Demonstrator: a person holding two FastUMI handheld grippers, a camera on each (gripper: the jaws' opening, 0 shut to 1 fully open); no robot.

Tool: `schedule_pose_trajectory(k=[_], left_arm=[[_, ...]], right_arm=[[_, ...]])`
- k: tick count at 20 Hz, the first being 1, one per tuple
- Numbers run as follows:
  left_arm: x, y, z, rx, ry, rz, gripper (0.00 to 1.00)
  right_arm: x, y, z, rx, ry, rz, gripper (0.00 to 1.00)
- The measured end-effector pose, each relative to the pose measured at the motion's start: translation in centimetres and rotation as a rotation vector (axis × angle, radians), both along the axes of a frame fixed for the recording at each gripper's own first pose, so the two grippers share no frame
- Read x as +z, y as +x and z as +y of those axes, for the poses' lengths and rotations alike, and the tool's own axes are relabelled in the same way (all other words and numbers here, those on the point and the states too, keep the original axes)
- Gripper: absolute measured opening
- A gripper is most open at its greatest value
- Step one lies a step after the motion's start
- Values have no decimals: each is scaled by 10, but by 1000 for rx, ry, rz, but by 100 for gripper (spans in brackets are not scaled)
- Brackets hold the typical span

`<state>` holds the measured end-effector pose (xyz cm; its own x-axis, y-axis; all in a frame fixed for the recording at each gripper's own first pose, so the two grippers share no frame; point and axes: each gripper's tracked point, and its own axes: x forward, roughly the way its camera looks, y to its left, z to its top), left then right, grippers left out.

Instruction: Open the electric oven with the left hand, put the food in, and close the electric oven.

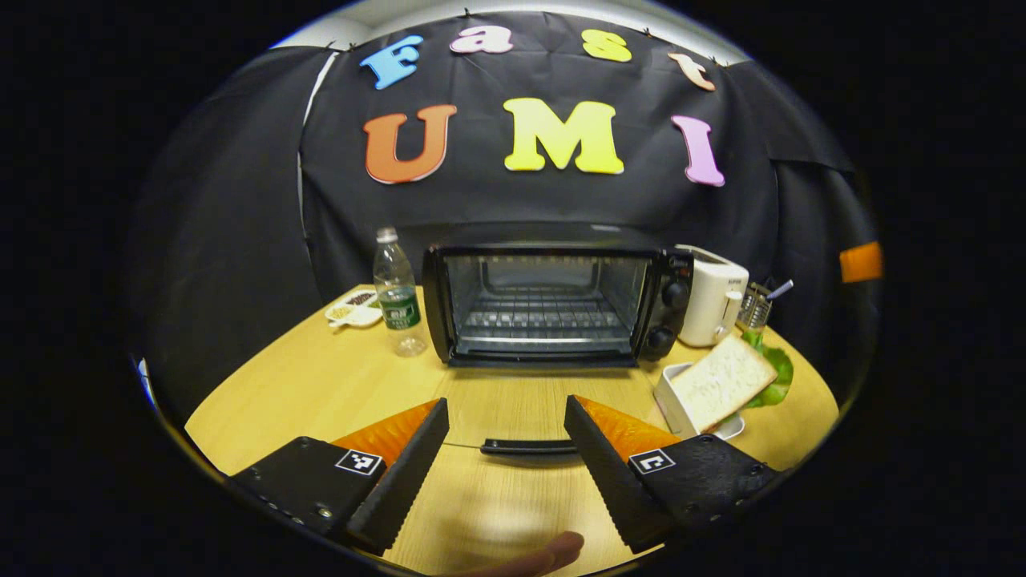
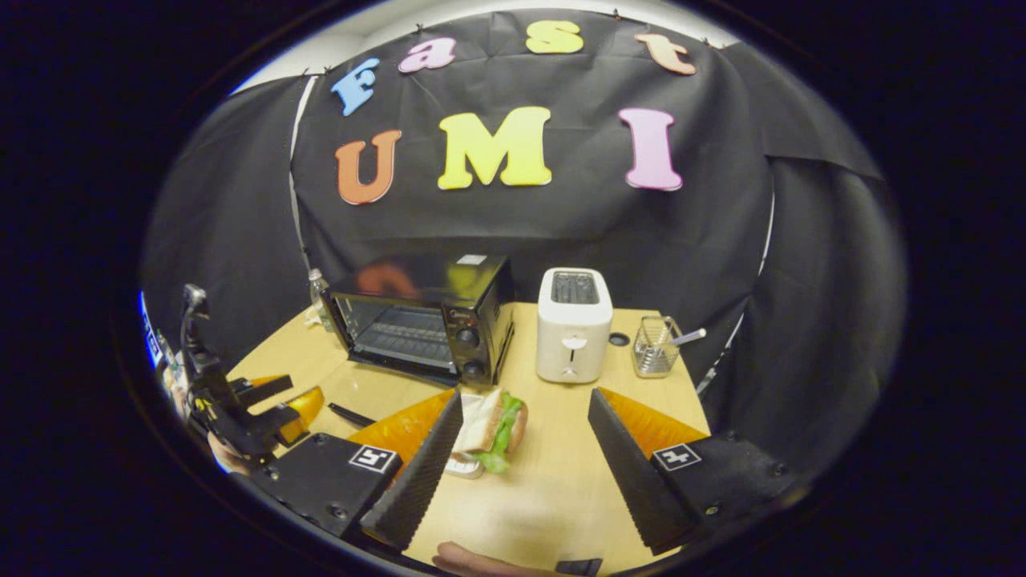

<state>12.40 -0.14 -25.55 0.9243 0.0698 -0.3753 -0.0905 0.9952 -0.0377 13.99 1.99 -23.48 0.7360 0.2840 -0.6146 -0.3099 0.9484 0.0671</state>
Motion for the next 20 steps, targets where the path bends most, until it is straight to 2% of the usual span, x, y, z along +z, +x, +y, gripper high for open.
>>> schedule_pose_trajectory(k=[5, 9, 10, 11, 12, 13, 14, 15, 16, 17, 19, 20], left_arm=[[94, -12, 2, -16, 16, -199, 96], [150, -31, 6, 12, 44, -326, 96], [155, -36, 6, 19, 26, -341, 95], [160, -40, 7, 29, 6, -358, 95], [165, -43, 11, 41, -9, -374, 95], [165, -45, 13, 53, -20, -375, 95], [164, -47, 16, 67, -25, -370, 88], [161, -49, 16, 74, -28, -361, 95], [159, -51, 18, 83, -24, -354, 86], [159, -53, 20, 96, -16, -348, 93], [154, -56, 22, 112, -4, -331, 92], [151, -57, 22, 115, -1, -319, 92]], right_arm=[[-36, 17, 6, 69, 14, 135, 100], [-68, 32, 11, 114, 51, 252, 100], [-77, 30, 17, 144, 83, 295, 98], [-84, 29, 21, 159, 122, 342, 87], [-91, 27, 25, 166, 161, 389, 98], [-98, 26, 29, 175, 193, 436, 97], [-106, 23, 32, 181, 220, 481, 95], [-112, 23, 35, 191, 246, 517, 94], [-117, 21, 40, 219, 270, 549, 94], [-122, 22, 42, 238, 283, 568, 93], [-133, 31, 38, 217, 305, 586, 92], [-140, 30, 37, 211, 332, 629, 87]])
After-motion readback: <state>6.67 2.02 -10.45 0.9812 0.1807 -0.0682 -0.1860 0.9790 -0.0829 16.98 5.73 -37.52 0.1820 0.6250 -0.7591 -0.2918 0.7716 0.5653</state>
